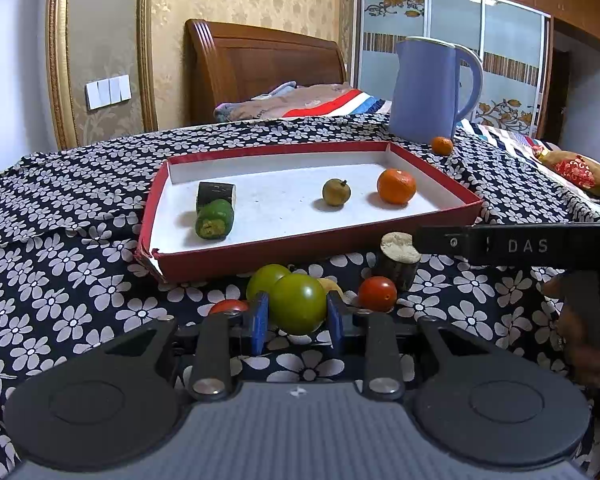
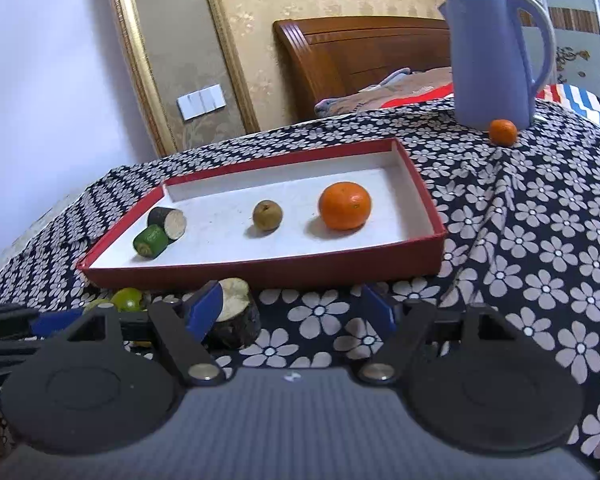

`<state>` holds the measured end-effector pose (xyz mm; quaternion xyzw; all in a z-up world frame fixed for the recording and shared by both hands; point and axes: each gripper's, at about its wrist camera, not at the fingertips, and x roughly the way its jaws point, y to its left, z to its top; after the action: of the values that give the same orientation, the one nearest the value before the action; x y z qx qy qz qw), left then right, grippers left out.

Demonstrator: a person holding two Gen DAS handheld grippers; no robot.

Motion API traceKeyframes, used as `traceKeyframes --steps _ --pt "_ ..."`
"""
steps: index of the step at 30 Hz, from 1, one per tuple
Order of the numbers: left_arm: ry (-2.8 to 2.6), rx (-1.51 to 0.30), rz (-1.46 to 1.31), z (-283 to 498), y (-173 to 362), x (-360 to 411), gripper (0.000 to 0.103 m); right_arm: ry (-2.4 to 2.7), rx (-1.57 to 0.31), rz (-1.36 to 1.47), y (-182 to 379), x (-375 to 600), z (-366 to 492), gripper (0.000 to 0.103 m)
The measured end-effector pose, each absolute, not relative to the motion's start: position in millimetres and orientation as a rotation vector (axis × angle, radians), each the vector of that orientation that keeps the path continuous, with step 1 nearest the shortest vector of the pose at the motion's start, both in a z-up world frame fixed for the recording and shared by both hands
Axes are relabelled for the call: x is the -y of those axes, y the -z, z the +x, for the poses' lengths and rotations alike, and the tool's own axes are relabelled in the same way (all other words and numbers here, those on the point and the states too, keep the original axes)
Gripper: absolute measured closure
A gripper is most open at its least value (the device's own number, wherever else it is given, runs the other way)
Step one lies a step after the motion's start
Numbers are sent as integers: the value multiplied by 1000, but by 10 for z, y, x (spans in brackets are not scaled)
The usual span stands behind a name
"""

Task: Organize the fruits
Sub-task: 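Grasp the eggplant slice with the right gripper while the left gripper grasps a green round fruit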

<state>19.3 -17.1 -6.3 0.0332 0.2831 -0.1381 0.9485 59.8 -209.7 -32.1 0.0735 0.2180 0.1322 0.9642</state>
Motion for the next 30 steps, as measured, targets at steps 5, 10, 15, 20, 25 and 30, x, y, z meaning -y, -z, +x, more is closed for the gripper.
traceKeyframes --steps 5,10,15,20,25,30 --pt "279 -577 63 194 71 156 73 -301 -461 110 315 1963 645 29" --pt "280 -582 43 207 72 125 73 -328 -519 89 353 1839 780 33" --pt "288 -583 41 206 74 128 73 -326 -526 72 365 1772 828 34" --pt "291 -584 39 207 79 126 73 -326 -526 66 374 1726 852 50" --pt "298 -585 39 200 86 135 73 -350 -523 79 379 1733 843 69" --pt "298 -584 50 194 91 157 73 -359 -508 47 367 1682 801 72"
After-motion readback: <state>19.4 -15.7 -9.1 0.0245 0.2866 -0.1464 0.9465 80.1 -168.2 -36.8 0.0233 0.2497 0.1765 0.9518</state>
